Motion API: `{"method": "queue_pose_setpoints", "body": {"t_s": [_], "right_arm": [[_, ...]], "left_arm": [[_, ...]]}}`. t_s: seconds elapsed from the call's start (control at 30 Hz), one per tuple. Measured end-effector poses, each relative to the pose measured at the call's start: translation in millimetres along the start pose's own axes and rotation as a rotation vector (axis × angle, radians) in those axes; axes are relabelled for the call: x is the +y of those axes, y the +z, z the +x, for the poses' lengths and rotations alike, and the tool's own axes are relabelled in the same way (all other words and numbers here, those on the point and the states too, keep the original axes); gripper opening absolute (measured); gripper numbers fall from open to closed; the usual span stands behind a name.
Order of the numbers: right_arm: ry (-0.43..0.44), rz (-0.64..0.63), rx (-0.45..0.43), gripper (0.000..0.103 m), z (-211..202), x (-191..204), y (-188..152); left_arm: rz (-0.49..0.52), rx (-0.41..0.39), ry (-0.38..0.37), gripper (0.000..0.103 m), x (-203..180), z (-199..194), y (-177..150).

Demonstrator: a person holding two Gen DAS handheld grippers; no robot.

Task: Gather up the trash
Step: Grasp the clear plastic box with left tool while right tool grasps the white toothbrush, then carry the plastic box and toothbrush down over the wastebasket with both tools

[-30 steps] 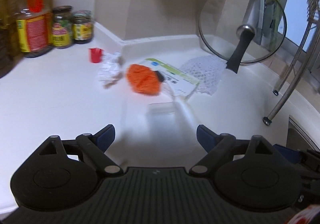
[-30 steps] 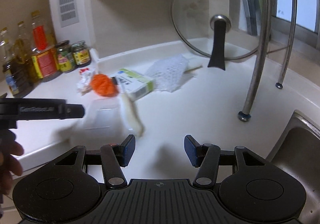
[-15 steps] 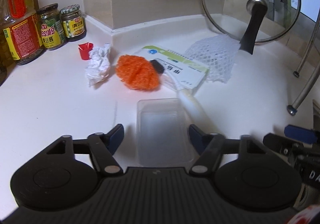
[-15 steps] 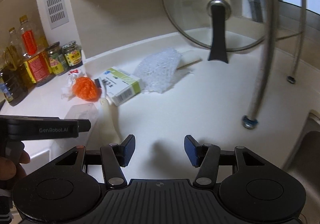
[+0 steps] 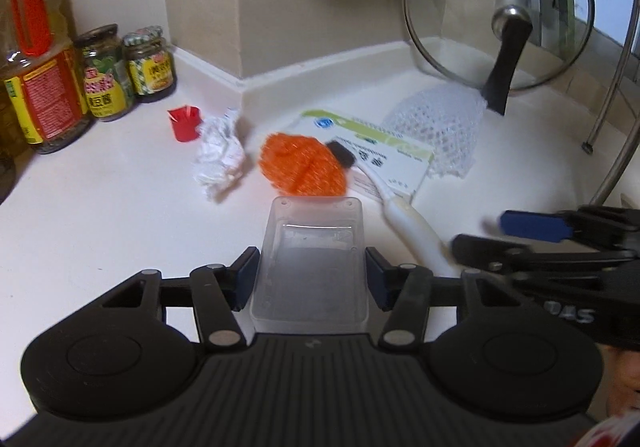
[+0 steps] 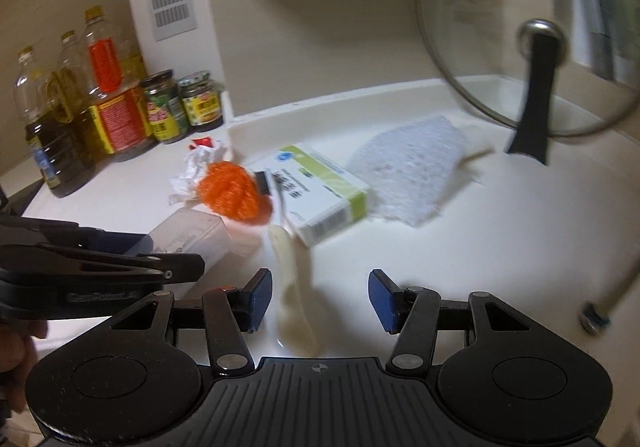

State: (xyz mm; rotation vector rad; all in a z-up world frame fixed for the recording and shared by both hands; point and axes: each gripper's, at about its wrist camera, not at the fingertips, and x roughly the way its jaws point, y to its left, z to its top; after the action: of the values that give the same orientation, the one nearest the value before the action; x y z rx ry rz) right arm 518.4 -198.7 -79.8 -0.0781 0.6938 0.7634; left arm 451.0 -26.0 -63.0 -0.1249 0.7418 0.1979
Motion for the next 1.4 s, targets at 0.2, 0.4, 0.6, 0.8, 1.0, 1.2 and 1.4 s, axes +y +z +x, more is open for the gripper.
{"method": "queue_pose_setpoints", "body": {"t_s": [0.2, 0.4, 0.6, 0.8, 1.0, 1.2, 1.4], "right_arm": [[0.022, -0.054, 0.031, 0.054, 30.2, 14.3, 11.5], [0.017, -0.09, 0.078, 0.035, 55.3, 20.1, 13.1], [0.003, -0.096, 0.049, 0.021, 53.4, 20.5, 10.2], [-0.01, -0.077, -0.009, 0.021, 32.8, 20.4, 15.0], [0.004, -0.03, -0.034, 0.021, 4.1, 18.0, 18.0], [0.041, -0.015, -0.034, 0.021, -25.4, 29.9, 10.5], [0.07, 0.028, -0.031, 0.021, -62.4, 54.6, -10.8]], "left_arm": [[-0.044, -0.022, 0.023, 0.052, 20.3, -13.7, 2.6], [-0.074, -0.026, 0.045, 0.052, 33.0, -20.2, 1.2], [-0.084, -0.023, 0.056, 0.052, 37.3, -23.4, -3.0], [-0.081, -0.03, 0.054, 0.052, 36.7, -30.8, -4.4], [-0.087, -0.046, 0.047, 0.052, 32.8, -44.8, -9.6], [-0.096, -0.06, 0.048, 0.052, 32.7, -67.2, -24.9], [-0.079, -0.073, 0.027, 0.052, 36.5, -99.5, -48.1]]}}
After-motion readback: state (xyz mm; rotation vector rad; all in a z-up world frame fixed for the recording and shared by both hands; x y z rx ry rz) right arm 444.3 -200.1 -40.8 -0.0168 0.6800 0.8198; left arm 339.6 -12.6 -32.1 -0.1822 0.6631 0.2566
